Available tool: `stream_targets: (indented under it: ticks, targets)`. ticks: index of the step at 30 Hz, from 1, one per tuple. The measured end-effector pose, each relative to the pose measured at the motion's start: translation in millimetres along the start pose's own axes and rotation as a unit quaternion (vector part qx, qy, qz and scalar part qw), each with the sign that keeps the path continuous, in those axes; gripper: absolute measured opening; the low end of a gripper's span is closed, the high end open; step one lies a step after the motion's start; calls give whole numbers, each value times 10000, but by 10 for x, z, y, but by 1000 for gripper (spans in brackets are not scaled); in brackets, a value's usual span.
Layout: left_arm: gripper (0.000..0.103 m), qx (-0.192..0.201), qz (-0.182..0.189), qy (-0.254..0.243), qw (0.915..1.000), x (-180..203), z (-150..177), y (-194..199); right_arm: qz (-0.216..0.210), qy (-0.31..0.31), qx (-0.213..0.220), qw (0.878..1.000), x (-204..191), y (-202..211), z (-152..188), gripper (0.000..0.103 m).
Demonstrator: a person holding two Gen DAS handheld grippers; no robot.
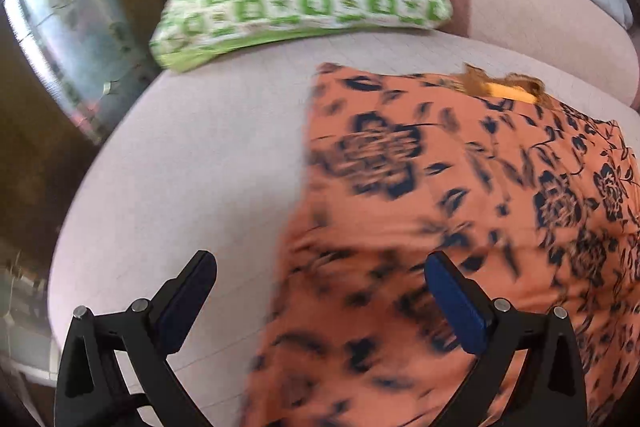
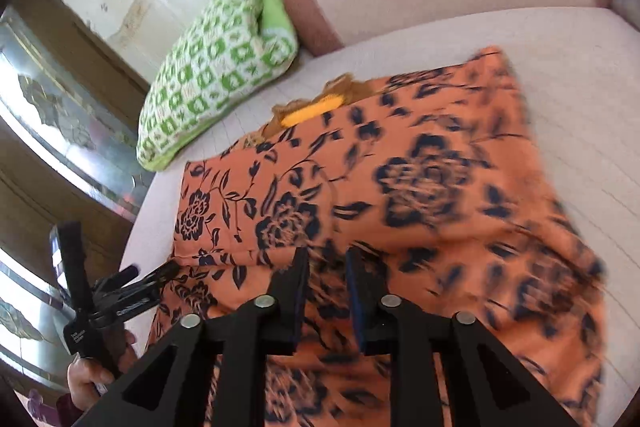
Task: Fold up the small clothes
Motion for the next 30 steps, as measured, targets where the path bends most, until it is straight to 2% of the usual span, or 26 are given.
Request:
stream_targets:
  ticks: [2, 3, 4, 6, 9, 11, 13, 14, 16, 18, 20, 24, 27, 30]
  targets:
    - [103, 55, -80, 117, 9999, -252, 185, 105, 60, -28, 140, 9999, 100, 238, 70, 42]
    - [103, 38, -86, 207, 9997, -424, 329, 154, 34, -120, 220, 9997, 166, 374, 123, 65]
    - [103, -13, -49, 274, 9996, -541, 429, 166, -23, -281, 349, 9990, 256, 535, 194, 77]
    - [103, -212, 165, 396, 9989, -753, 636, 160, -105, -621, 571, 9964, 437, 833, 334, 77]
    - [102, -421, 575, 665, 9952, -1064, 941, 204, -117, -998, 589, 9932, 680, 1199, 540, 77]
    - [89, -479, 864, 623, 9932, -1115, 1082, 251, -55, -1164, 618, 9913, 794, 1379, 637, 77]
    - [69, -529, 1175, 444, 9907, -1070, 1195, 289, -48, -1294, 587, 9898, 880, 1505, 730, 77]
    - [65, -565, 1304, 360, 9892, -1034, 1243, 300, -32, -1359, 569, 9891, 920, 1554, 775, 77]
    - [48, -675, 1566, 212, 9851, -969, 1322, 282, 38, -1442, 518, 9882, 980, 1609, 848, 77]
    - [46, -775, 1848, 179, 9796, -932, 1382, 252, 57, -1523, 453, 9873, 1024, 1609, 896, 77]
    - [46, -715, 2056, 102, 9760, -915, 1413, 282, 11, -1611, 362, 9863, 1065, 1612, 938, 77]
    - [47, -724, 2810, -29, 9570, -810, 1466, 364, 81, -1680, 141, 9856, 1146, 1565, 1019, 77]
    - [48, -737, 2844, -203, 9556, -749, 1462, 338, 78, -1803, -35, 9836, 1258, 1518, 1073, 77]
    - [48, -815, 3096, 19, 9474, -819, 1448, 312, 29, -2005, -233, 9794, 1377, 1470, 1154, 77]
Point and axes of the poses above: each gripper's, at about its wrist camera, not at the fingertips, and y roughly against the way its jaws point, x to its right, z to its underside, the point moved 3 cm from there along -y, roughly the way its jaws point, and after that the axes turned 6 degrees about -z, right-handed, at the moved point
